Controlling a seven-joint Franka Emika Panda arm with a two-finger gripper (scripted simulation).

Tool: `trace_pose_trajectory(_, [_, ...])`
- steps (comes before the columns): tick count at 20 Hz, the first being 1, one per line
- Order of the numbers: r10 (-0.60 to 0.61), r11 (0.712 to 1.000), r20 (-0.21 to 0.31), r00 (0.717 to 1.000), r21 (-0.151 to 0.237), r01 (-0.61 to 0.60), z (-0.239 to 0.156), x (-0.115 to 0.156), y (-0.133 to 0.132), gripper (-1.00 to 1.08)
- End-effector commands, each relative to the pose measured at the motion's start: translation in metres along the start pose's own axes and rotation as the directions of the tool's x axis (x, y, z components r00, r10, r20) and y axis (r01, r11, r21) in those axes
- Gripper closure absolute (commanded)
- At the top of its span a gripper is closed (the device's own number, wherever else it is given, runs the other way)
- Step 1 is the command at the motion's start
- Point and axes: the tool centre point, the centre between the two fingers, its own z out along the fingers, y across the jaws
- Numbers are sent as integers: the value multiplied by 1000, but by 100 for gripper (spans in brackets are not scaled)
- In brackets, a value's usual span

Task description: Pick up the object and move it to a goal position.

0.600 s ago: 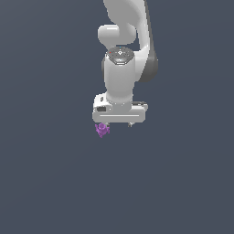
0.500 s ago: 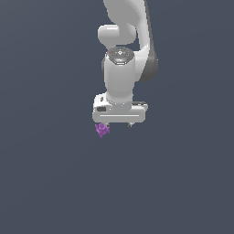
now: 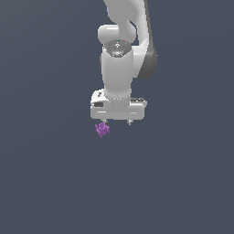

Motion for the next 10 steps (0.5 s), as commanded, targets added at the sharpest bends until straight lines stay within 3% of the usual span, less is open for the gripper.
trace_pose_trajectory(1, [3, 1000, -1, 1000, 0, -3, -1, 0, 0, -92])
trace_pose_trajectory(10, [-44, 999, 5, 999, -1, 44, 9, -5, 8, -92])
